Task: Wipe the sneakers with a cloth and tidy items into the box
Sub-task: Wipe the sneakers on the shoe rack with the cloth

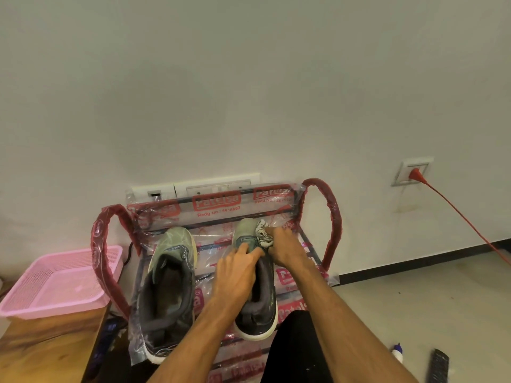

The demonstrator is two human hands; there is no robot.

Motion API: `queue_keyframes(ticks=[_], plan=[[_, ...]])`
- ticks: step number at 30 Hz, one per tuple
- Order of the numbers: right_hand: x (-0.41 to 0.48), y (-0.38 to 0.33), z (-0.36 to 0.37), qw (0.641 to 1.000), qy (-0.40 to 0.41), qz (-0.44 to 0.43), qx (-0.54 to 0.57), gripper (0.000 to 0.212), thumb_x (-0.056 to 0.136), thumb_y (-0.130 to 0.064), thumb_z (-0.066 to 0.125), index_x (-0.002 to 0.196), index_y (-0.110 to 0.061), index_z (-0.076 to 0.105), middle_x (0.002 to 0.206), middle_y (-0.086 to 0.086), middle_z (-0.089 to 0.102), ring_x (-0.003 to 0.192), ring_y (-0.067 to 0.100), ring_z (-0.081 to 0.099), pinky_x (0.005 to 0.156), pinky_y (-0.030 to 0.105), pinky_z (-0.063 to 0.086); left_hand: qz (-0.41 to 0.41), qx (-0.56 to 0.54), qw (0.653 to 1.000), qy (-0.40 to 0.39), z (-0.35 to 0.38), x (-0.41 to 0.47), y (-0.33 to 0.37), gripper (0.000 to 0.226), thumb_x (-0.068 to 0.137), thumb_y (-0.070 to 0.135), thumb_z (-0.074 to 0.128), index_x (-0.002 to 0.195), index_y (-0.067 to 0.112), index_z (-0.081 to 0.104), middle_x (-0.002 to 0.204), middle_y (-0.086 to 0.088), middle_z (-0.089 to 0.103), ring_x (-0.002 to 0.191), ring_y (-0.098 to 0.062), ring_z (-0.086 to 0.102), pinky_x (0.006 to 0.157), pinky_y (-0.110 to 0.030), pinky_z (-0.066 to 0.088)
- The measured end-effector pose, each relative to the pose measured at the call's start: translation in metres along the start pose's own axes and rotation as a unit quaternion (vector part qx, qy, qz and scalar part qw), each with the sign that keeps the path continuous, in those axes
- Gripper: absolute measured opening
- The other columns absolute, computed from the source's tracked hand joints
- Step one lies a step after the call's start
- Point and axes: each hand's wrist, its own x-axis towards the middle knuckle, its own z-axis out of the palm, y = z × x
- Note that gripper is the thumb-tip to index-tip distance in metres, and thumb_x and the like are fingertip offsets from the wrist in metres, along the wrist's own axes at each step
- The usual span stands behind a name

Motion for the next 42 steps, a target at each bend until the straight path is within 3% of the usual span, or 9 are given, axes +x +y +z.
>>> queue_keyframes(ticks=[6,9,11,14,21,26,30,35,42], plan=[[-0.011,-0.002,-0.028,0.997,-0.071,-0.004,0.007,0.018,0.08,-0.008,0.065,0.095,-0.011,0.074,0.091,0.007,0.072,0.078,0.024,0.065,0.069,0.035,0.053,-0.021,-0.02,1.0,0.01,0.004,-0.003,0.002,0.037,0.097,0.013,0.041,0.128,0.03,0.05,0.117,-0.002,0.054,0.1,-0.026,0.058,0.072,-0.036,0.042],[-0.013,0.002,-0.041,0.996,-0.023,0.041,0.07,0.015,0.08,-0.003,0.06,0.074,-0.012,0.07,0.075,0.006,0.069,0.068,0.023,0.063,0.068,0.039,0.056,-0.019,-0.027,0.999,0.019,0.003,-0.004,0.002,0.039,0.095,0.011,0.043,0.129,0.029,0.051,0.116,-0.001,0.054,0.099,-0.025,0.058,0.07,-0.035,0.04],[-0.018,-0.001,-0.038,0.992,0.051,0.073,0.093,0.017,0.083,-0.003,0.059,0.086,-0.016,0.07,0.083,0.005,0.07,0.074,0.023,0.064,0.069,0.035,0.054,-0.022,-0.03,0.999,0.025,0.002,-0.003,0.001,0.039,0.094,0.01,0.044,0.127,0.028,0.052,0.113,-0.002,0.055,0.098,-0.024,0.058,0.071,-0.036,0.043],[-0.03,-0.009,-0.023,0.992,0.004,0.056,0.112,0.021,0.087,-0.003,0.055,0.097,-0.013,0.071,0.092,0.008,0.07,0.084,0.024,0.064,0.069,0.034,0.05,-0.029,-0.034,0.999,0.025,0.0,-0.003,0.003,0.037,0.093,0.01,0.045,0.124,0.028,0.053,0.112,-0.002,0.054,0.098,-0.025,0.058,0.071,-0.035,0.042],[-0.053,-0.012,-0.03,0.993,-0.053,0.068,0.078,0.011,0.088,-0.006,0.057,0.09,-0.01,0.068,0.083,0.007,0.067,0.078,0.024,0.064,0.068,0.031,0.051,-0.047,-0.038,0.998,0.035,0.0,-0.007,0.009,0.044,0.092,0.007,0.045,0.128,0.032,0.05,0.117,-0.001,0.055,0.103,-0.025,0.058,0.071,-0.036,0.041],[-0.058,-0.001,-0.066,0.986,-0.082,0.111,0.089,0.026,0.085,-0.003,0.053,0.061,-0.013,0.056,0.061,0.002,0.057,0.059,0.018,0.056,0.054,0.027,0.046,-0.03,-0.025,0.998,0.039,-0.002,-0.005,0.018,0.041,0.094,0.006,0.046,0.127,0.03,0.051,0.118,-0.003,0.055,0.102,-0.027,0.057,0.075,-0.038,0.044],[-0.065,0.009,-0.063,0.978,-0.034,0.149,0.143,0.017,0.087,-0.006,0.053,0.081,-0.006,0.069,0.073,0.007,0.069,0.073,0.026,0.07,0.069,0.037,0.059,-0.038,-0.025,0.997,0.057,-0.01,0.005,0.028,0.035,0.094,0.006,0.046,0.122,0.026,0.053,0.116,-0.004,0.056,0.099,-0.028,0.06,0.069,-0.036,0.041],[-0.069,0.021,-0.058,0.976,-0.015,0.164,0.141,0.015,0.09,-0.014,0.055,0.098,-0.011,0.067,0.088,0.005,0.069,0.079,0.019,0.068,0.077,0.037,0.059,-0.011,0.002,0.999,0.041,-0.017,0.012,0.049,0.033,0.094,0.007,0.049,0.123,0.022,0.055,0.119,-0.009,0.057,0.102,-0.031,0.061,0.071,-0.038,0.046],[-0.081,0.016,-0.052,0.981,-0.012,0.126,0.15,0.029,0.093,-0.007,0.051,0.072,-0.025,0.061,0.076,0.0,0.067,0.076,0.019,0.067,0.07,0.035,0.057,0.002,0.064,0.998,0.012,-0.013,0.015,0.051,0.03,0.095,0.012,0.052,0.124,0.017,0.055,0.124,-0.012,0.054,0.104,-0.032,0.061,0.074,-0.038,0.049]])
